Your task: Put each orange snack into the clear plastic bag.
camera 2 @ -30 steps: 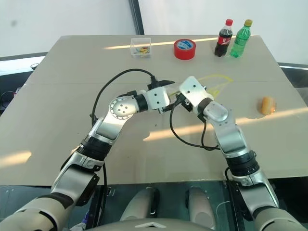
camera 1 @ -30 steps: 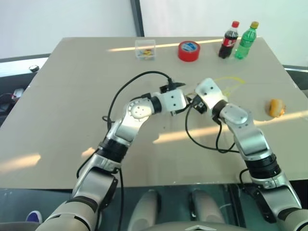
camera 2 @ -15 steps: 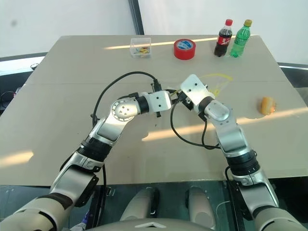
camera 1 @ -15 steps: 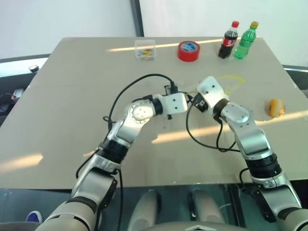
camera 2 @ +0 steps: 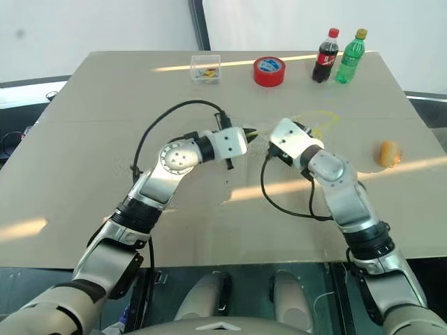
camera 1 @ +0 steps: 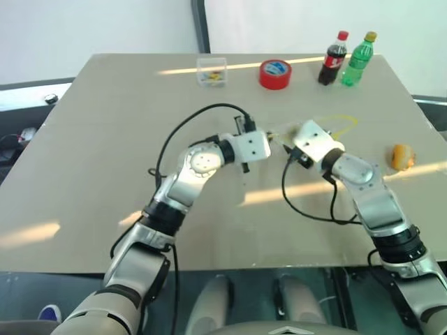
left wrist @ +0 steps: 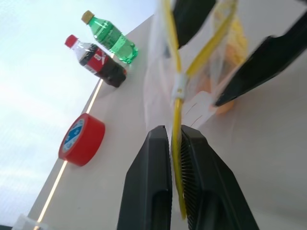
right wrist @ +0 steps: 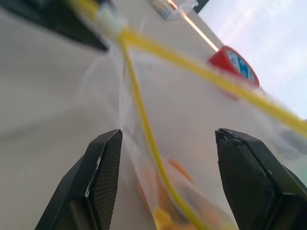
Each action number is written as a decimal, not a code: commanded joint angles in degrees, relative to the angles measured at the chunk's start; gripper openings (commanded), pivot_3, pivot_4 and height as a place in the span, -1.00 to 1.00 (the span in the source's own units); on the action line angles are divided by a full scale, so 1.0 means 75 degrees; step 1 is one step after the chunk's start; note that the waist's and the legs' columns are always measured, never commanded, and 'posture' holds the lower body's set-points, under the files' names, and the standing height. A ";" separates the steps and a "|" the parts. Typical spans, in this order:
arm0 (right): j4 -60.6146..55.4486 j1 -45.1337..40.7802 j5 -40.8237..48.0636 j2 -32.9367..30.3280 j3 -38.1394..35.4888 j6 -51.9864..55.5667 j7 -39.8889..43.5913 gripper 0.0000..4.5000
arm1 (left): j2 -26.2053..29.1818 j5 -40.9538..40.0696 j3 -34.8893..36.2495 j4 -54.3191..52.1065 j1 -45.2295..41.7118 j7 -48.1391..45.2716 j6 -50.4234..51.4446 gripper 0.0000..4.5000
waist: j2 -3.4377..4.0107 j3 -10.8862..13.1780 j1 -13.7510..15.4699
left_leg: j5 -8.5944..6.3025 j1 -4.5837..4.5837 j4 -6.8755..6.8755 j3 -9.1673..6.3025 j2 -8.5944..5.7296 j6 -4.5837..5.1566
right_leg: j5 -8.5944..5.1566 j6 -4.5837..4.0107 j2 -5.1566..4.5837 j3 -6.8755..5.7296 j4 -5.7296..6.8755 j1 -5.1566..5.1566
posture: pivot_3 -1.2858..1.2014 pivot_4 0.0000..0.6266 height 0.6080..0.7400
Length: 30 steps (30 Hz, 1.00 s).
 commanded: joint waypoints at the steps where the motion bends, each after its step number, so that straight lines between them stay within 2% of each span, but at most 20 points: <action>1: -0.0413 -0.0067 0.0109 -0.0056 -0.0331 -0.0088 0.0047 0.41 | -0.0038 -0.0090 0.0121 -0.0161 -0.0156 0.0096 -0.0064 -0.78 | 0.0000 0.0000 -0.0004 | 0.0000 0.0000 0.0000 0.0001 0.0000 0.0000 | 0.0000 0.0000 0.0000 0.0001 0.0000 0.0000 | 0.03 -0.52 1.00; 8: -0.0853 0.0004 0.0500 -0.0012 -0.0714 0.0274 0.0188 0.41 | 0.0023 -0.0016 0.0084 -0.0127 -0.0103 0.0107 -0.0202 -0.78 | 0.0000 0.0000 0.0008 | 0.0000 -0.0001 0.0000 -0.0001 0.0000 0.0000 | 0.0000 0.0000 0.0000 0.0000 0.0000 0.0000 | 0.03 -0.52 1.00; 14: -0.2314 0.0388 0.2146 -0.0218 -0.1927 0.1733 0.0996 0.41 | 0.0231 0.0084 0.0144 -0.0007 -0.0050 0.0210 -0.0271 -0.78 | 0.0000 0.0000 0.0031 | 0.0000 -0.0003 0.0001 -0.0005 0.0002 0.0001 | 0.0000 0.0000 0.0000 -0.0002 0.0000 0.0001 | 0.03 -0.52 1.00; 16: -0.2550 0.0497 0.2699 -0.0186 -0.2475 0.2353 0.1008 0.16 | 0.0338 0.0112 0.0148 0.0054 -0.0016 0.0250 -0.0358 -0.78 | 0.0000 0.0000 0.0042 | -0.0001 -0.0005 0.0001 -0.0006 0.0000 0.0001 | 0.0000 0.0000 -0.0001 -0.0004 -0.0001 0.0001 | 0.03 -0.52 1.00; 21: -0.3027 0.0632 0.4076 0.0161 -0.3713 0.3422 0.0858 -0.82 | 0.0544 0.0157 0.0194 0.0183 0.0037 0.0367 -0.0530 -0.78 | -0.0001 0.0000 0.0041 | -0.0001 -0.0001 0.0003 -0.0008 0.0001 0.0002 | 0.0000 0.0000 0.0000 -0.0006 0.0000 0.0006 | 0.03 -0.52 1.00; 22: -0.3035 0.0630 0.4323 0.0209 -0.4048 0.3585 0.0789 -0.94 | 0.0595 0.0127 0.0247 0.0186 0.0048 0.0378 -0.0528 -0.78 | 0.0000 0.0000 0.0030 | -0.0001 -0.0001 0.0002 -0.0009 0.0003 0.0002 | 0.0000 0.0000 0.0001 -0.0007 0.0001 0.0005 | 0.03 -0.52 1.00; 25: -0.2668 0.0733 0.4289 -0.0113 -0.4762 0.3539 0.0453 -0.94 | 0.0828 0.0039 0.0413 0.0136 0.0099 0.0393 -0.0562 -0.78 | 0.0000 0.0000 0.0042 | -0.0001 -0.0001 0.0003 -0.0005 0.0001 0.0002 | 0.0000 0.0000 -0.0002 -0.0004 0.0001 0.0006 | 0.03 -0.52 1.00; 29: -0.1725 0.1043 0.3772 -0.0918 -0.5142 0.2824 0.0222 -0.94 | 0.0994 -0.0004 0.0532 0.0103 0.0166 0.0416 -0.0571 -0.78 | 0.0000 0.0000 0.0084 | -0.0001 -0.0001 0.0003 -0.0004 -0.0001 0.0002 | 0.0000 0.0000 -0.0004 -0.0005 0.0000 0.0006 | 0.03 -0.52 1.00; 30: -0.1506 0.1098 0.3682 -0.1064 -0.5194 0.2672 0.0158 -0.85 | 0.0994 -0.0013 0.0542 0.0096 0.0176 0.0414 -0.0577 -0.78 | 0.0000 0.0000 0.0096 | -0.0001 -0.0001 0.0003 -0.0004 -0.0001 0.0002 | 0.0000 0.0000 -0.0004 -0.0006 -0.0001 0.0006 | 0.03 -0.52 1.00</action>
